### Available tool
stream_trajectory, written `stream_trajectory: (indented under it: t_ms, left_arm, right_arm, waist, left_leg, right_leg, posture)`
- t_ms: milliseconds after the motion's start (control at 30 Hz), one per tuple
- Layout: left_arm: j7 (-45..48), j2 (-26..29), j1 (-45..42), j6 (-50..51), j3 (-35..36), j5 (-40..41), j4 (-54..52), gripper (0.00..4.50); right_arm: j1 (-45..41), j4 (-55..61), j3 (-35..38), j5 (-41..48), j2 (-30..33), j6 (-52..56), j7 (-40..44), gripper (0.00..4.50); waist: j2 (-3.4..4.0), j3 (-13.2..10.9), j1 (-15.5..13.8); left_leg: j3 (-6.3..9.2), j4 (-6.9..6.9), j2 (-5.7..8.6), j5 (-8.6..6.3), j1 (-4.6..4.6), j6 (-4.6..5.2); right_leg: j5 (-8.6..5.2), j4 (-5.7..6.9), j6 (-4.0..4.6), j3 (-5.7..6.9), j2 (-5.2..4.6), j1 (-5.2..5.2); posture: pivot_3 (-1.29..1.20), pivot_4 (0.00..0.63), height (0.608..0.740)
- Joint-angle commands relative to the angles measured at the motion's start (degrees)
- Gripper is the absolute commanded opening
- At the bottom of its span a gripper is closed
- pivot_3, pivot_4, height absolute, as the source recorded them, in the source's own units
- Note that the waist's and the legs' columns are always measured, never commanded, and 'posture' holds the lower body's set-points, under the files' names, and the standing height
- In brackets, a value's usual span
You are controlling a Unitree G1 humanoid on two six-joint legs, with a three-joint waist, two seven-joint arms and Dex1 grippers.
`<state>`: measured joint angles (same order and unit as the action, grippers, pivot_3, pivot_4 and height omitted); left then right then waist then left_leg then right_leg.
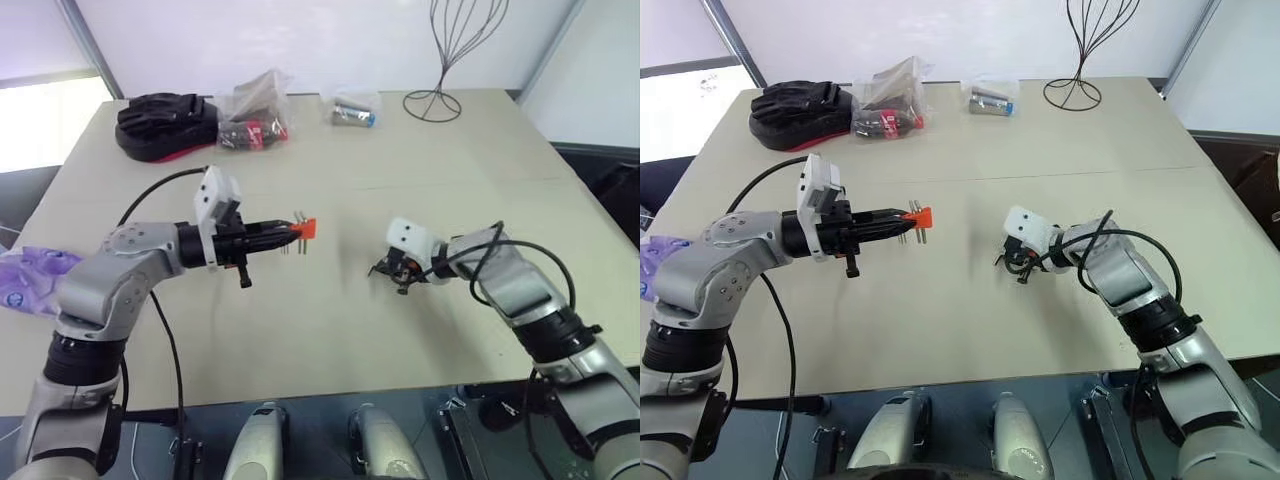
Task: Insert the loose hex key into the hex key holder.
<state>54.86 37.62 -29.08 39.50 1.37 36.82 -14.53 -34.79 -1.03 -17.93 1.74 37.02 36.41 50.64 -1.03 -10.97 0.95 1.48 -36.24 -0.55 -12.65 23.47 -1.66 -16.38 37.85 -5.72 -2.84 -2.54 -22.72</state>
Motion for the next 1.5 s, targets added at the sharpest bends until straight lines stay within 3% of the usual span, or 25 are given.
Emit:
stream_trajectory:
  t_ms: [33,333,533,767,1000,1500]
  left_arm:
    - [0.60,0.19,-1.45,-1.10,0.80,0.25,-0.35,0.00]
    - [-0.96,-1.65,-2.62,-1.48,0.25,-0.42,0.35,0.00]
    - [-2.75,-3.21,-3.57,-2.06,1.05,-1.00,1.52,0.00]
    - [-3.14,-3.47,-5.32,-2.47,0.97,-1.32,2.26,0.00]
    - [-3.24,-3.49,-6.01,-2.23,1.32,-0.89,2.26,0.00]
    - [-3.04,-3.70,-6.24,-2.49,1.12,-1.07,2.98,0.00]
  right_arm:
    - [-1.59,0.61,10.65,3.50,-4.62,-4.17,-8.04,0.07]
    - [-7.08,11.81,29.94,23.52,-20.51,2.25,-20.01,0.07]
    - [-5.70,19.15,31.72,40.87,-27.94,7.21,-18.57,0.07]
    - [-4.58,18.40,26.76,40.66,-29.34,3.39,-18.70,0.07]
    - [-2.54,14.45,20.07,31.58,-29.51,-6.60,-18.63,0.07]
    - [-3.21,13.71,18.31,30.16,-30.70,-10.29,-20.27,0.07]
  waist:
    - [0.04,-0.03,0.25]
    - [0.05,-0.04,0.04]
    - [0.07,-0.04,0.05]
    - [0.07,-0.05,0.15]
    - [0.07,-0.05,0.21]
    - [0.08,-0.05,0.18]
  left_leg:
    - [-0.05,0.01,-0.01,0.00,0.03,0.00]
    - [0.01,0.11,-0.04,0.00,0.06,0.00]
    - [0.03,0.11,-0.05,0.00,0.06,0.00]
    - [0.01,0.13,-0.04,0.00,0.07,0.00]
    - [0.00,0.15,-0.04,0.00,0.07,0.00]
    - [-0.01,0.15,-0.04,0.00,0.08,0.00]
  right_leg:
    - [0.00,0.03,-0.01,-0.03,0.01,-0.06]
    - [0.00,0.03,0.00,-0.02,0.03,-0.11]
    - [0.00,0.04,0.00,-0.01,0.02,-0.11]
    - [0.00,0.04,0.00,-0.01,0.01,-0.15]
    - [0.00,0.03,0.00,-0.01,0.03,-0.17]
    - [0.00,0.03,0.00,-0.02,0.02,-0.17]
  posture:
    - [0.00,0.150,0.740]
    - [0.00,0.150,0.740]
    - [0.00,0.150,0.740]
    - [0.00,0.150,0.740]
    - [0.00,0.150,0.740]
    - [0.00,0.150,0.740]
